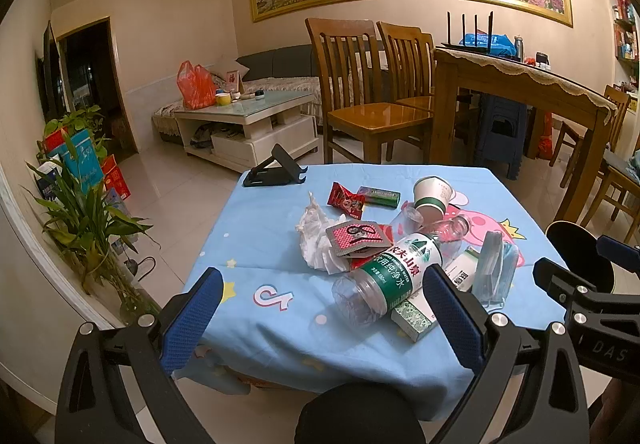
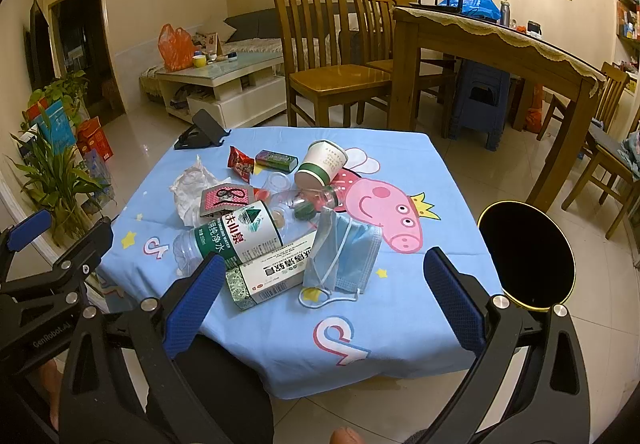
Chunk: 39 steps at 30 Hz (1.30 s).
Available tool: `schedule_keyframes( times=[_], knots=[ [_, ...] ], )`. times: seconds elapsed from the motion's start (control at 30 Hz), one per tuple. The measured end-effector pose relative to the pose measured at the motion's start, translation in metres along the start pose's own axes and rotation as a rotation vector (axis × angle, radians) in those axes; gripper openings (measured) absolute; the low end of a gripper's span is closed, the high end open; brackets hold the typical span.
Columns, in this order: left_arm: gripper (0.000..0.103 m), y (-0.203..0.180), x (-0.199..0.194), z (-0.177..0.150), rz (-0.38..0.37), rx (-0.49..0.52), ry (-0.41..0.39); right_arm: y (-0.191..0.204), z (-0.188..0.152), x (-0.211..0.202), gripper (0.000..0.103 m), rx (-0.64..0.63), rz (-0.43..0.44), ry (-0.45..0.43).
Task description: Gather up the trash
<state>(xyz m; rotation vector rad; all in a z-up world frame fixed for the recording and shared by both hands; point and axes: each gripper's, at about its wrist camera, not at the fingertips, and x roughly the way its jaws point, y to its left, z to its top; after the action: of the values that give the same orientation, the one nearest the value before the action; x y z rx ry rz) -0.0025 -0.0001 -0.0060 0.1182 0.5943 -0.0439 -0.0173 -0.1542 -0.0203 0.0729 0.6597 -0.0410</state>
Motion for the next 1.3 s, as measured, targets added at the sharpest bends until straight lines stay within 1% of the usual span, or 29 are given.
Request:
schedule_keyframes(
  times=[0.27, 0.33, 0.37, 0.43, 0.5, 0.57, 0.63, 0.7, 0.8, 0.87, 0.93, 1.0, 1.03, 1.07, 1.1, 1.13, 1.17, 1.2, 1.23, 1.3],
  knots=[
    [0.097, 0.005, 0.006, -0.005, -0.006, -0.011, 0.015, 0.005, -0.004, 0.005, 0.098, -0.014, -0.005, 0.02],
    [0.097, 0.008, 0.01, -0.006, 0.003, -0.015, 0.023, 0.007, -0.002, 0.009, 0.098, -0.024, -0.006, 0.028],
    [0.097, 0.01, 0.013, -0.006, 0.011, -0.019, 0.029, 0.008, 0.0, 0.011, 0.098, -0.028, 0.005, 0.032],
    [0.097, 0.019, 0.023, -0.009, 0.031, -0.03, 0.05, 0.008, 0.004, 0.02, 0.098, -0.043, 0.056, 0.043],
    [0.097, 0.032, 0.037, -0.014, 0.053, -0.047, 0.085, 0.012, 0.01, 0.033, 0.098, -0.083, 0.076, 0.07],
    [0.097, 0.051, 0.054, -0.023, 0.083, -0.076, 0.129, 0.018, 0.021, 0.051, 0.098, -0.119, 0.101, 0.118],
    [0.097, 0.069, 0.067, -0.03, 0.116, -0.095, 0.157, 0.03, 0.032, 0.068, 0.098, -0.149, 0.151, 0.152],
    [0.097, 0.083, 0.077, -0.036, 0.135, -0.112, 0.181, 0.048, 0.041, 0.087, 0.098, -0.21, 0.195, 0.191],
    [0.097, 0.099, 0.086, -0.042, 0.152, -0.129, 0.196, 0.076, 0.045, 0.109, 0.098, -0.285, 0.169, 0.242],
    [0.097, 0.108, 0.093, -0.045, 0.159, -0.136, 0.204, 0.088, 0.041, 0.126, 0.098, -0.297, 0.143, 0.296],
    [0.097, 0.115, 0.1, -0.047, 0.156, -0.147, 0.222, 0.097, 0.039, 0.135, 0.097, -0.312, 0.153, 0.299],
    [0.097, 0.12, 0.107, -0.049, 0.153, -0.151, 0.23, 0.111, 0.037, 0.135, 0.097, -0.437, 0.137, 0.268],
    [0.097, 0.123, 0.108, -0.049, 0.157, -0.148, 0.23, 0.12, 0.036, 0.133, 0.097, -0.562, 0.157, 0.255],
    [0.097, 0.124, 0.109, -0.049, 0.161, -0.145, 0.229, 0.128, 0.033, 0.132, 0.097, -0.684, 0.2, 0.274],
    [0.097, 0.126, 0.111, -0.049, 0.162, -0.145, 0.227, 0.132, 0.03, 0.13, 0.098, -0.778, 0.222, 0.289],
    [0.097, 0.129, 0.112, -0.05, 0.164, -0.148, 0.224, 0.139, 0.023, 0.128, 0.097, -0.937, 0.222, 0.274],
    [0.097, 0.132, 0.115, -0.051, 0.166, -0.152, 0.223, 0.142, 0.019, 0.128, 0.097, -1.033, 0.207, 0.262],
    [0.097, 0.134, 0.118, -0.052, 0.169, -0.156, 0.226, 0.145, 0.016, 0.129, 0.097, -1.079, 0.202, 0.263],
    [0.097, 0.137, 0.122, -0.055, 0.17, -0.163, 0.238, 0.15, 0.013, 0.132, 0.097, -1.132, 0.218, 0.284],
    [0.097, 0.138, 0.128, -0.059, 0.164, -0.175, 0.261, 0.163, 0.007, 0.142, 0.097, -1.203, 0.272, 0.33]
  ],
)
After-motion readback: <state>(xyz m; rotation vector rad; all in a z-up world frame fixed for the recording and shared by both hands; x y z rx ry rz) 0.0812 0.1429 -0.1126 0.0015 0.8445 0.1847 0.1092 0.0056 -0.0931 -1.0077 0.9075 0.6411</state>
